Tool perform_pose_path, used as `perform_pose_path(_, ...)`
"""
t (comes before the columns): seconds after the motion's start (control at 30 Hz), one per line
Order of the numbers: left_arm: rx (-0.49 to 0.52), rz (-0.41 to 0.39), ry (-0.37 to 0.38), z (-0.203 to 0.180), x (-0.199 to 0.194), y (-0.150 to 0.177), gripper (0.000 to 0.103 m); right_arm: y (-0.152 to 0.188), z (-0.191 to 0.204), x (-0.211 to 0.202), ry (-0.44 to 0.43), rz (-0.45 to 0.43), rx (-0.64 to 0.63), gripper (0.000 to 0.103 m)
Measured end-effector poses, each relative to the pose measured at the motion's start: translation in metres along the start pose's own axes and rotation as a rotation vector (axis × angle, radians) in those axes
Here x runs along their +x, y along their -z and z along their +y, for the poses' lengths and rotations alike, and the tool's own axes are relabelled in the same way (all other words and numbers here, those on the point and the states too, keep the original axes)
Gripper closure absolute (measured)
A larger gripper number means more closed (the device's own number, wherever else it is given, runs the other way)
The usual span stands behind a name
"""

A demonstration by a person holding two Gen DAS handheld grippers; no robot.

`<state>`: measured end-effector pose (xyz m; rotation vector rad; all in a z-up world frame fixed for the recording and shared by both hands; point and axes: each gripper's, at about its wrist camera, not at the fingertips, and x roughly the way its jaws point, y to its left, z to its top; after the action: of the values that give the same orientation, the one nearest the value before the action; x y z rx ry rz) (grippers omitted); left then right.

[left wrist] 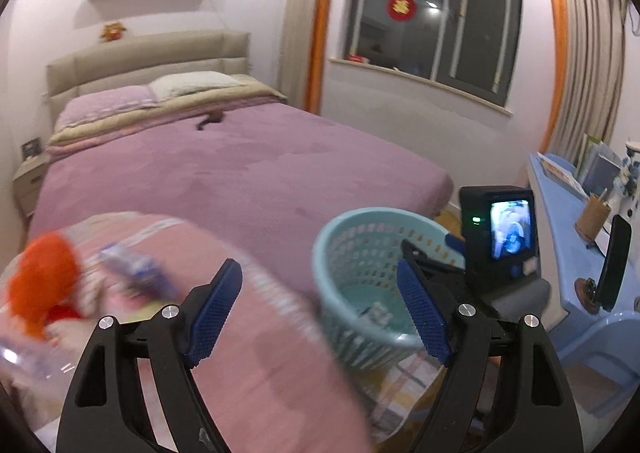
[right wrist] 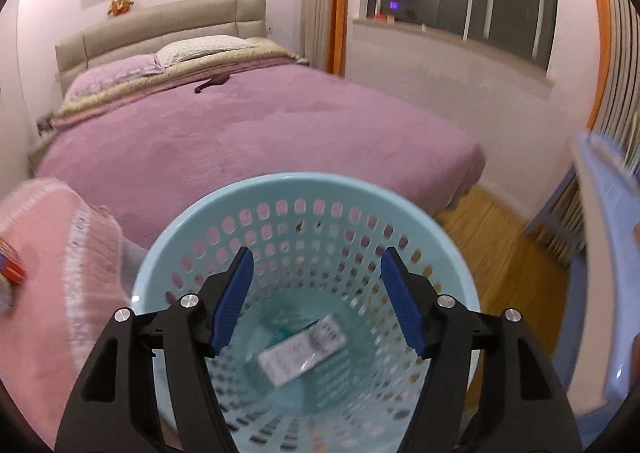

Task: Collect trash
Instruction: 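Carry the teal packet over the blue basket and open the right gripper, then grasp the plastic bottle with the right gripper while the left gripper grasps the brown paper sleeve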

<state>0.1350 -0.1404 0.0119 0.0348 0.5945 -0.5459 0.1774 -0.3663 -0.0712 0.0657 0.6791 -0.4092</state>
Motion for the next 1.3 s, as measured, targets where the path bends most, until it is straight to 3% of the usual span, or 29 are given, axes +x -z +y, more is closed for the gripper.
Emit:
perform_pose_path(0.17, -0.055, -0.006, -0.148, 0.052, -0.064, 0.034, 0.025, 0.009, 0.028, 0.024, 0.114, 0.005, -0.099, 0.039)
perform_pose_path(0.23, -0.098, -0.004, -0.217, 0.079, -0.092, 0.051, 0.025, 0.013, 0.034, 0.031, 0.197, -0.007, -0.142, 0.039)
perform_pose_path(0.4, -0.224, -0.006, -0.389, 0.142, -0.153, 0.088, 0.025, 0.012, 0.035, 0.03, 0.245, -0.007, -0.137, 0.04)
perform_pose_path(0.53, -0.32, 0.004, -0.452, 0.181, -0.184, 0.109, 0.025, 0.023, 0.025, 0.016, 0.224, 0.012, -0.108, 0.039)
perform_pose_path(0.7, -0.382, 0.006, -0.458, 0.204, -0.203, 0.13, 0.025, 0.028, 0.032, 0.012, 0.207, 0.02, -0.155, 0.039)
perform_pose_path(0.87, -0.411, 0.012, -0.465, 0.225, -0.21, 0.142, 0.022, 0.01, 0.037, -0.037, 0.187, -0.074, -0.108, 0.039)
perform_pose_path(1.0, -0.438, 0.04, -0.478, 0.241, -0.199, 0.139, 0.02, -0.001, 0.063, -0.092, 0.022, -0.155, -0.145, 0.039)
perform_pose_path(1.1, -0.448, 0.063, -0.477, 0.249, -0.189, 0.139, 0.02, 0.0, 0.097, -0.132, -0.18, -0.191, -0.22, 0.034)
perform_pose_path(1.2, -0.467, 0.063, -0.434, 0.257, -0.185, 0.142, 0.02, 0.004, 0.141, -0.165, -0.416, -0.176, -0.319, 0.031)
perform_pose_path(1.3, -0.493, 0.056, -0.39, 0.265, -0.183, 0.141, 0.02, 0.01, 0.181, -0.178, -0.558, -0.151, -0.409, 0.031)
